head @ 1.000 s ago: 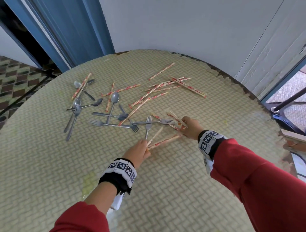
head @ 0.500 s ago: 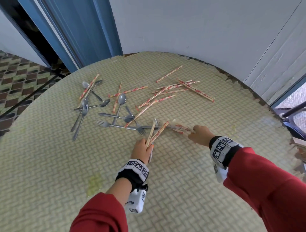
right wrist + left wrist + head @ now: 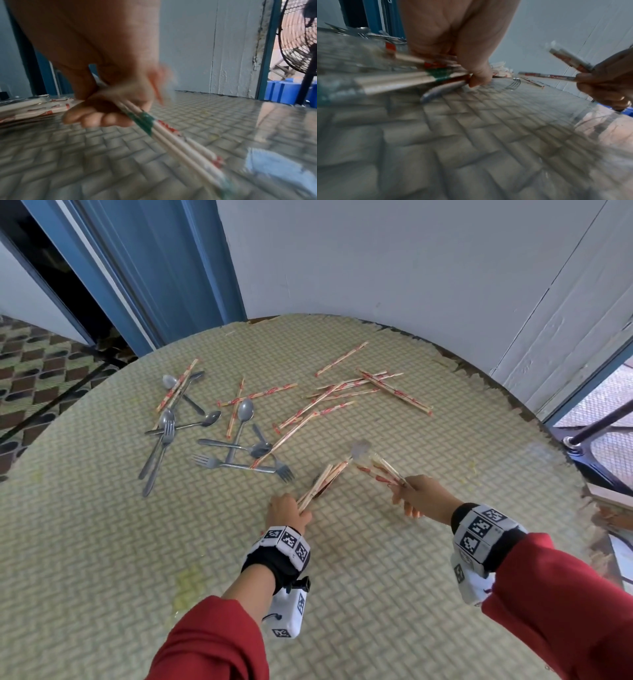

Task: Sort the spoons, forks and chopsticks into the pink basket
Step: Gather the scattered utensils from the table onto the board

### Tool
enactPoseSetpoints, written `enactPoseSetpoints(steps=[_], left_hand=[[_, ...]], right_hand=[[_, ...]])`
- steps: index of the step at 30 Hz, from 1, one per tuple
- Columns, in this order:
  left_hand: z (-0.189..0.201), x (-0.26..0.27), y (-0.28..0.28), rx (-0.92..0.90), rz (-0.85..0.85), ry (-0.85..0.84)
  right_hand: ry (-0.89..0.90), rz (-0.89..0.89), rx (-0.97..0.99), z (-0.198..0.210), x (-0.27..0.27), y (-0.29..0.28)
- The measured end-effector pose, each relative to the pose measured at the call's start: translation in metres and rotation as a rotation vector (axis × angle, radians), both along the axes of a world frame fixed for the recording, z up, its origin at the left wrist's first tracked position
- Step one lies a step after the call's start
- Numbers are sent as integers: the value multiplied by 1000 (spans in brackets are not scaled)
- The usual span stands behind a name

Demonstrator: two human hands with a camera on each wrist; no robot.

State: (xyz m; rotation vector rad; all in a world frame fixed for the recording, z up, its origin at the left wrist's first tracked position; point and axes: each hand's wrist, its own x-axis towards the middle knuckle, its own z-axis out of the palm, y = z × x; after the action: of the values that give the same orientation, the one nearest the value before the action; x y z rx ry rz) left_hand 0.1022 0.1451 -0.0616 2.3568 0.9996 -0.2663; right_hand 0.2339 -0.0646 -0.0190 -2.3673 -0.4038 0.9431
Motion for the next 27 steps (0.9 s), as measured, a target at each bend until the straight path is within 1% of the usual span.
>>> enactPoseSetpoints(steps=[2,4,6,8,11,13,16,18,21,24,26,27], left_hand=[[3,-5,-2,-27,-8,-43],[6,-12,-3,-82,-17,-145],[11,-20,-4,-117,-2,-222],[14,-27,-4,-195,55,-280],[18,-36,-5,-353,163,-377],[22,-42,-5,-398,200,-421],[25,-53,-3,-410,199,-462],[23,-60,0,-408,202,-487],[24,-73,4,-375,202,-503],[29,-85,6,-351,180,-527],[30,-94,7,-335,155,-546],[33,-100,5,-347,146,-564]], right_hand=[[56,-57,91,0,-1,-4],[72,-126,122,-1,-4,-2],[46,-213,118,-5,-5,7],[14,-298,139,-11,-6,24],[-52,-279,113,-19,-9,57],[-109,-288,109,-20,-10,79],[-156,-367,189,-23,-13,109],[-184,-381,197,-28,-15,124],[-190,-366,164,-34,-20,137],[-138,-396,102,-36,-23,139],[-120,-343,29,-33,-26,131],[-108,-307,24,-30,-29,125]])
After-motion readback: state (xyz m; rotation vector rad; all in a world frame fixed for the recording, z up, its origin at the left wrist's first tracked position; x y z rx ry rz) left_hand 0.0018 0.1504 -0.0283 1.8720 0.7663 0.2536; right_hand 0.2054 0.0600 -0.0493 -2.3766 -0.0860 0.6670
